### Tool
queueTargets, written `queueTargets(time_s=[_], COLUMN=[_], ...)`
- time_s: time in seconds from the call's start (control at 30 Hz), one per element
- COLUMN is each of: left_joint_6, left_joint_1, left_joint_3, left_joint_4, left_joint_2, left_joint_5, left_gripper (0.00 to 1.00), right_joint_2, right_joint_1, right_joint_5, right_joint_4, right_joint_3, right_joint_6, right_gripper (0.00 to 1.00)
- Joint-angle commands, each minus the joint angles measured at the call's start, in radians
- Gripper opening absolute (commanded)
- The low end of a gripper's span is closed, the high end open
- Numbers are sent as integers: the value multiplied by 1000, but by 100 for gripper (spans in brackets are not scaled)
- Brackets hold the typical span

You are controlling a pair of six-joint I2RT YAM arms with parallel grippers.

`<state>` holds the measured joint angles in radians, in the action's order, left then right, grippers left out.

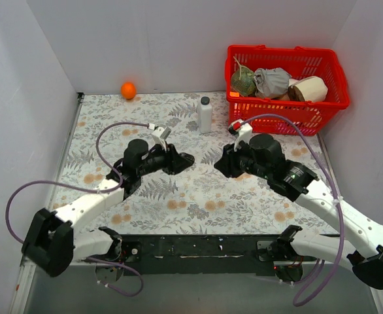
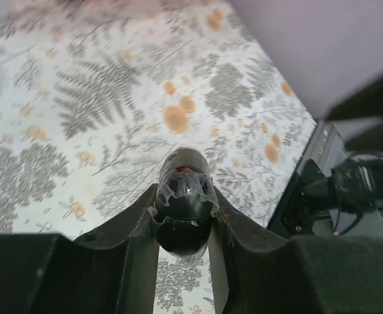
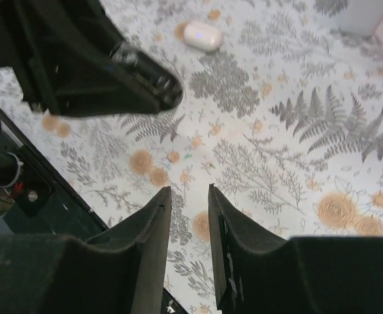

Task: Insert the wireless bluetooth earbuds into the charging case
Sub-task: Place the charging case at the center of the board.

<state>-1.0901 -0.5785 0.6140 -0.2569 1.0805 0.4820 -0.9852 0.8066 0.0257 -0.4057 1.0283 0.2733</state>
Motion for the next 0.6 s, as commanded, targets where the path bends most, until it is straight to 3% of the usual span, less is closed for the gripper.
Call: queueTargets(time_s=[0.0,0.23,0.47,0.57], left_joint_6=[-146,-226,-211,-202], left_joint_1=[60,71,71,71], left_joint_3=[99,171,289,320], left_joint_4=[157,19,45,79], left_joint_2=[227,491,672,725], left_joint_5=[-43,49,43,27], left_gripper=[0,0,1,6], right_joint_2=[-9,22,56,63], right_joint_1=[-1,-4,-4,-3], right_joint_5=[-41,-13,-21,-21], right_joint_4=[74,85,56,48], right_joint_3=[-129,-200,-226,-234], right_joint_6=[64,69,49,44], right_gripper=[38,43,49,50])
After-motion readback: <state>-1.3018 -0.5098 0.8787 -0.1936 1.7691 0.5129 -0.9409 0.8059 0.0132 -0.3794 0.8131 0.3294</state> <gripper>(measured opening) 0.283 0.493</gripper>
